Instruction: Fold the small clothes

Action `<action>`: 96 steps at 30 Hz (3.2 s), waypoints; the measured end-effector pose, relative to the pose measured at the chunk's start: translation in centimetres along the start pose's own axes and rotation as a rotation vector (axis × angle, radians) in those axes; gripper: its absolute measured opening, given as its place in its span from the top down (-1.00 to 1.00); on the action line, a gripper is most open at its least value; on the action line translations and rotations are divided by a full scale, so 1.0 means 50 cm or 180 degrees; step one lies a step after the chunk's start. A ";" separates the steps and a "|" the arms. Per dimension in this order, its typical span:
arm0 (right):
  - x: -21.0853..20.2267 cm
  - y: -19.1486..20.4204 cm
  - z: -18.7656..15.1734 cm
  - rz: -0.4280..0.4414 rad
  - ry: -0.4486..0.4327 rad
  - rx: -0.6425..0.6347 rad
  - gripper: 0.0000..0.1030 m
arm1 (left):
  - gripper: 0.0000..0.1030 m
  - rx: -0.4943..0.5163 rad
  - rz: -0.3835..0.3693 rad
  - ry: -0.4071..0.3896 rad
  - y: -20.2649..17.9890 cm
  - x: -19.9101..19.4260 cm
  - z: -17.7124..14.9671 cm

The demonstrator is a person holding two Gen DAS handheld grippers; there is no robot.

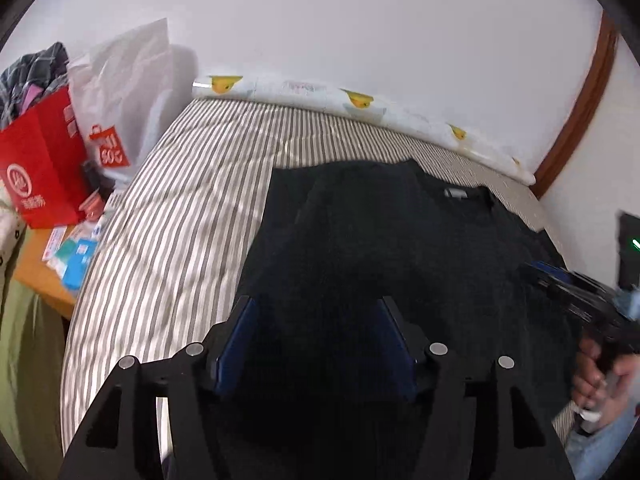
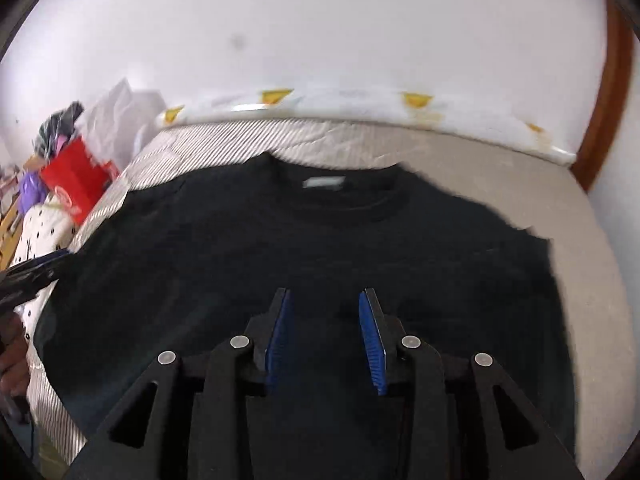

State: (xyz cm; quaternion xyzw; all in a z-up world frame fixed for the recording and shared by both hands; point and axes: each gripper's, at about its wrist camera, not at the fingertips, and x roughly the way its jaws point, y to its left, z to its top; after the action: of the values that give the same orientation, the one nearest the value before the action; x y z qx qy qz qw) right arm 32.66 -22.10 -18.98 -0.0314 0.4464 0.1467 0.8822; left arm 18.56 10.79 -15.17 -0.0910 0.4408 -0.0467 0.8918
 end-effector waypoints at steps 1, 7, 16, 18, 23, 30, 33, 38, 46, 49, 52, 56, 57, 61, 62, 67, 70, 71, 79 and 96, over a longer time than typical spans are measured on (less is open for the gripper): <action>0.014 0.016 -0.004 0.0003 0.0066 -0.0025 0.32 | -0.16 -0.0005 -0.0005 0.0008 0.004 -0.009 -0.015; 0.044 0.044 -0.045 -0.0233 0.0400 -0.0060 0.32 | -0.19 -0.0030 -0.0032 0.0021 0.025 -0.055 -0.092; -0.056 0.068 -0.166 -0.0327 0.0137 -0.0252 0.32 | -0.20 -0.0170 -0.0176 -0.0002 0.050 -0.092 -0.159; -0.069 0.069 -0.190 -0.0292 0.0095 -0.0243 0.32 | -0.20 -0.0188 -0.0233 -0.0002 0.054 -0.099 -0.172; -0.096 0.068 -0.236 -0.0273 -0.0059 -0.0131 0.31 | -0.20 -0.0279 -0.0355 0.0060 0.069 -0.114 -0.210; -0.139 0.075 -0.283 -0.0276 -0.0240 -0.0146 0.29 | -0.20 -0.0441 -0.0459 0.0123 0.095 -0.112 -0.254; -0.155 0.079 -0.304 -0.0266 -0.0307 -0.0144 0.28 | -0.20 -0.0633 -0.0590 0.0107 0.107 -0.099 -0.262; -0.173 0.080 -0.338 -0.0214 -0.0397 -0.0349 0.27 | -0.22 -0.0800 -0.0736 -0.0026 0.111 -0.086 -0.260; -0.220 0.012 -0.345 -0.0064 -0.0431 -0.0095 0.26 | -0.26 -0.1089 -0.0817 -0.0167 0.116 -0.055 -0.241; -0.224 -0.015 -0.350 -0.0101 -0.0422 0.0009 0.25 | -0.26 -0.1184 -0.0795 -0.0192 0.118 -0.041 -0.226; -0.228 -0.046 -0.356 -0.0073 -0.0400 0.0160 0.25 | -0.22 -0.1240 -0.0720 -0.0251 0.117 -0.033 -0.217; -0.239 -0.073 -0.361 -0.0074 -0.0415 0.0270 0.25 | 0.23 -0.1134 -0.0340 -0.0253 0.095 -0.032 -0.203; -0.243 -0.079 -0.362 -0.0081 -0.0423 0.0295 0.25 | 0.34 -0.1102 -0.0258 -0.0292 0.089 -0.039 -0.200; -0.259 -0.106 -0.368 -0.0206 -0.0491 0.0377 0.20 | 0.58 -0.0855 0.0022 -0.0391 0.044 -0.070 -0.176; -0.261 -0.117 -0.369 -0.0211 -0.0500 0.0419 0.20 | 0.60 -0.0804 0.0043 -0.0425 0.034 -0.077 -0.170; -0.269 -0.170 -0.371 -0.0279 -0.0540 0.0619 0.20 | 0.67 -0.0396 -0.0336 -0.0820 -0.050 -0.152 -0.123; -0.289 -0.198 -0.374 -0.0431 -0.0632 0.0625 0.19 | 0.69 -0.0200 -0.0548 -0.0863 -0.104 -0.169 -0.098; -0.296 -0.208 -0.372 -0.0490 -0.0671 0.0628 0.18 | 0.70 -0.0053 -0.0616 -0.0880 -0.139 -0.173 -0.090; -0.347 -0.278 -0.385 -0.0647 -0.0789 0.0779 0.12 | 0.73 0.0648 -0.1096 -0.0552 -0.331 -0.098 -0.096; -0.331 -0.215 -0.329 -0.0161 -0.0627 0.0747 -0.31 | -0.14 0.0995 -0.1455 -0.0174 -0.347 -0.069 -0.154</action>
State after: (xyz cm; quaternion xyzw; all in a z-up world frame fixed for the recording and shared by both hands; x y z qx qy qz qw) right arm 13.72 -39.25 -16.47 0.0751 0.3709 0.0736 0.9227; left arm 10.28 -6.58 -13.51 -0.0506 0.3720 -0.3116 0.8729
